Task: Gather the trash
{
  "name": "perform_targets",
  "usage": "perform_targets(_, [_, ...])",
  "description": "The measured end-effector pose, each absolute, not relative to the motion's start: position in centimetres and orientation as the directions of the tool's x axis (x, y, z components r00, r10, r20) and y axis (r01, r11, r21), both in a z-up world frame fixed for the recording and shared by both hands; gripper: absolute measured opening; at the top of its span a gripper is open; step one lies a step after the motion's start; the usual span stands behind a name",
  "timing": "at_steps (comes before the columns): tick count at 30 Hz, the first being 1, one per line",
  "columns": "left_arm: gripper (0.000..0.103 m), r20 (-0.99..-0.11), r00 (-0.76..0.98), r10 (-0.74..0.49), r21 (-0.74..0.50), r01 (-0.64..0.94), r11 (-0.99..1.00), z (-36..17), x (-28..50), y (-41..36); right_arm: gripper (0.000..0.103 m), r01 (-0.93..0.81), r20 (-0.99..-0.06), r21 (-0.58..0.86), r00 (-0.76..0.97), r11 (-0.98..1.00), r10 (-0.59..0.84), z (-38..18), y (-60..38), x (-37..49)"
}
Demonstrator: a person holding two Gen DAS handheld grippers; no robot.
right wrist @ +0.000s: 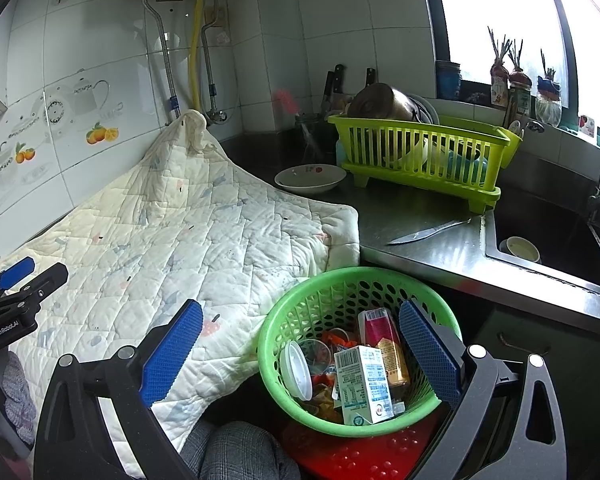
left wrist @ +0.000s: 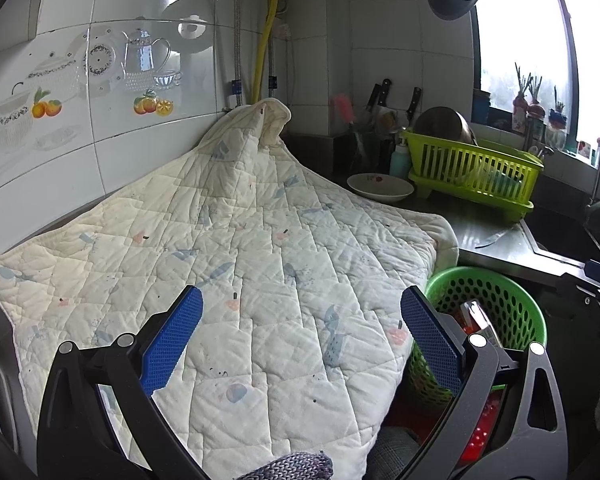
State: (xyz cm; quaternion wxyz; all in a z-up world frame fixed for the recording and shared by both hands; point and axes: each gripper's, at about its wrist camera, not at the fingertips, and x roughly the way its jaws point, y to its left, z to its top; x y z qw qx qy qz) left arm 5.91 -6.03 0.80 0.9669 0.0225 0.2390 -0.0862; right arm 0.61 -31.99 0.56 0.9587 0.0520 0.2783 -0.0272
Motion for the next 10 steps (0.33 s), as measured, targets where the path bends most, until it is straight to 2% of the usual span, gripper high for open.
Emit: perform_targets(10, [0.098, -0.471, 0.868, -0.160, -0.003, 0.180, 0.984, 0.63, 5.90, -5.99, 0.095, 0.078, -0.541, 0.087, 0.841, 0.993, -0.018, 0.39, -31.71, 0.69])
